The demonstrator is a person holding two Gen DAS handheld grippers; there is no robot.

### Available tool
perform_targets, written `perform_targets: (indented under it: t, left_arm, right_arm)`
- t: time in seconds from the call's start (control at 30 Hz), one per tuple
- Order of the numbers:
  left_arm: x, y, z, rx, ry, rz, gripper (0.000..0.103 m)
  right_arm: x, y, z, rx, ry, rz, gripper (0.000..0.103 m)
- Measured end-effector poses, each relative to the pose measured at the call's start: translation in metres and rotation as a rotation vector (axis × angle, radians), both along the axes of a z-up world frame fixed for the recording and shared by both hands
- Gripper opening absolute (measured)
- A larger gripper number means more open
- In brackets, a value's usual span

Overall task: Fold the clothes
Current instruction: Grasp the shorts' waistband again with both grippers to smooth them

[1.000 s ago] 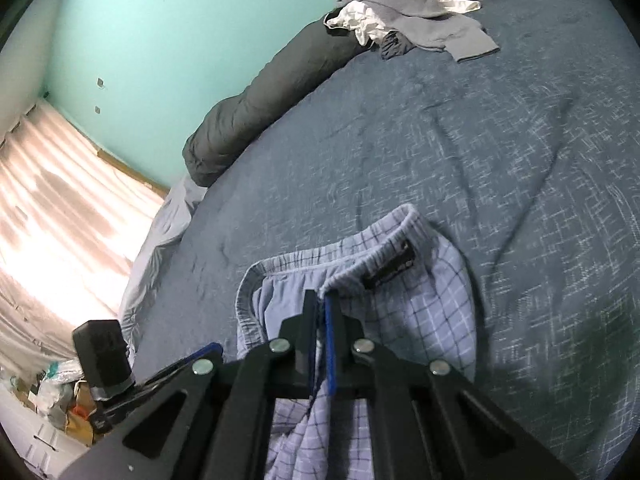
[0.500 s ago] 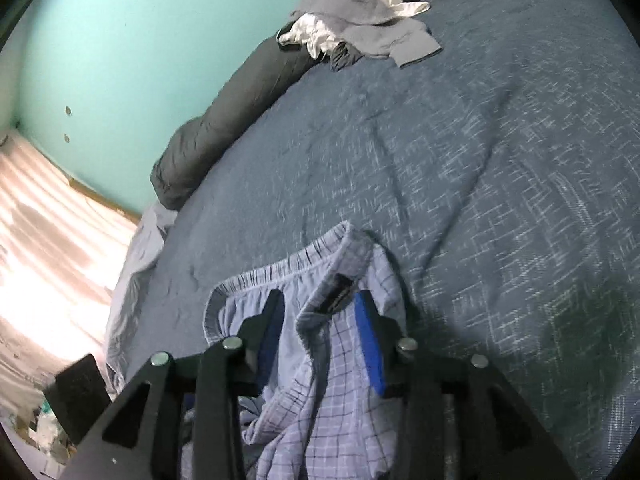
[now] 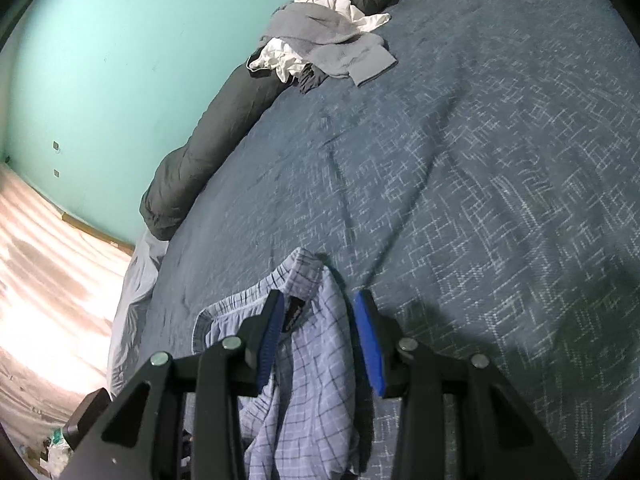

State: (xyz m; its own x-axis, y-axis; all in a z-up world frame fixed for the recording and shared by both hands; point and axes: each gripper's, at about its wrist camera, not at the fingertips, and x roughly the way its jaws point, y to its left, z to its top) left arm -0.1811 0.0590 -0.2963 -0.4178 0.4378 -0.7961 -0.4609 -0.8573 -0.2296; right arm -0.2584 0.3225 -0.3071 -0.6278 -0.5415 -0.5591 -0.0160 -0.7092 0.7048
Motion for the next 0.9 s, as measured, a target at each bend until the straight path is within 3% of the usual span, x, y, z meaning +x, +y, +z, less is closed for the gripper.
perform_targets:
  t: [0.1,0.3,0.5,0.6,0.73,0.9]
  left_arm:
    - [-0.001,-0.009,0.006,0.012,0.017,0.024,0.005]
    - [-0.022,-0.074,0.026,0.089,0.046,0.202,0.005]
    - [-0.037,-0.132,0.018,0.163,0.017,0.413,0.008]
    - [-0.037,-0.141,0.016,0.164,0.007,0.459,0.010]
    - [-0.030,-0.130,0.030,0.191,0.022,0.386,0.025]
    - [-0.022,-0.095,0.026,0.013,0.052,0.293,0.028]
  right_arm:
    - [-0.001,-0.003,-0.002,-0.002,-0.010,0.006,0.037]
    - [-0.002,-0.003,-0.001,-0.007,-0.006,0.002,0.037]
    - [-0.003,-0.011,-0.005,-0.004,-0.018,0.020,0.037]
    - [-0.003,-0.013,-0.005,0.000,-0.019,0.026,0.037]
    - [-0.004,-0.013,-0.004,-0.003,-0.020,0.020,0.037]
    - [-0.002,-0.014,-0.006,-0.005,-0.024,0.019,0.037]
